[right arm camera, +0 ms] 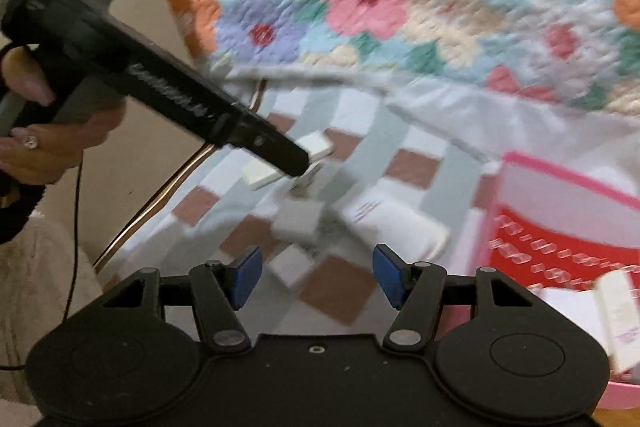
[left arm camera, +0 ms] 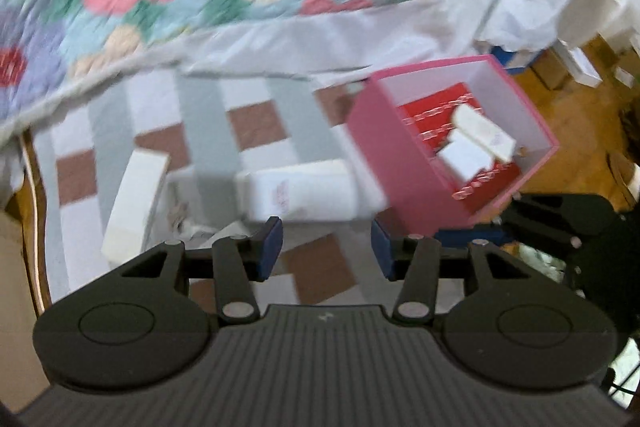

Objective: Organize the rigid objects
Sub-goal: 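Move the left tool back over the remaining white adapters, then lower the left tool and grasp a second white adapter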

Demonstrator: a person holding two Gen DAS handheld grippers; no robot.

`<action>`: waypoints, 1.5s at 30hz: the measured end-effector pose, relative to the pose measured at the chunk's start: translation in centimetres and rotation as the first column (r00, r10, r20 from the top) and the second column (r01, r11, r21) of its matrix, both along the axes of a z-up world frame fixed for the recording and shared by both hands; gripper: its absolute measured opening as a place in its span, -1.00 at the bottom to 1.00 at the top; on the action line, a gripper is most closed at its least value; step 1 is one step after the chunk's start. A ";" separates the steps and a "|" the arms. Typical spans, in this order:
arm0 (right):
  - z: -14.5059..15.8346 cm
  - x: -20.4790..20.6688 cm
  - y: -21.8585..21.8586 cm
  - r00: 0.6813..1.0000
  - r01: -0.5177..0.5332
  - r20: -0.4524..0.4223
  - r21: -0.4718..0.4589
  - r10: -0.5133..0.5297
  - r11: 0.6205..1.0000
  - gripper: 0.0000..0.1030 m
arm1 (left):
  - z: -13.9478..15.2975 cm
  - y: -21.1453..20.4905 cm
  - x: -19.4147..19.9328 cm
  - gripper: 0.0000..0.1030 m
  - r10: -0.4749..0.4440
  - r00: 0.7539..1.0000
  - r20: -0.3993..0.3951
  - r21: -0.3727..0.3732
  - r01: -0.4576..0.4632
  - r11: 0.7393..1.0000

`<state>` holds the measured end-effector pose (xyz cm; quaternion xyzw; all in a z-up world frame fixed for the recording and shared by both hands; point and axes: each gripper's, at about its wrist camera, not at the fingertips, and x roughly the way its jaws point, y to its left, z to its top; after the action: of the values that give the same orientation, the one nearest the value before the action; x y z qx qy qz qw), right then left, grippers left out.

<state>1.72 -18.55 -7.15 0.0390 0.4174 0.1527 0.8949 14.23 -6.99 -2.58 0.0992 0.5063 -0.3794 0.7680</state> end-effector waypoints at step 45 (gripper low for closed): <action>-8.4 5.0 8.7 0.995 0.088 0.062 -0.127 -0.081 0.988 0.18 | -12.4 6.5 2.7 -0.06 0.376 0.885 -0.275 -0.123 -0.420 0.899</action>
<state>6.76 -9.84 -15.59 -0.0058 0.3988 0.0884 0.9127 16.95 -0.45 -15.02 -0.1240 0.5701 -0.2665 0.7672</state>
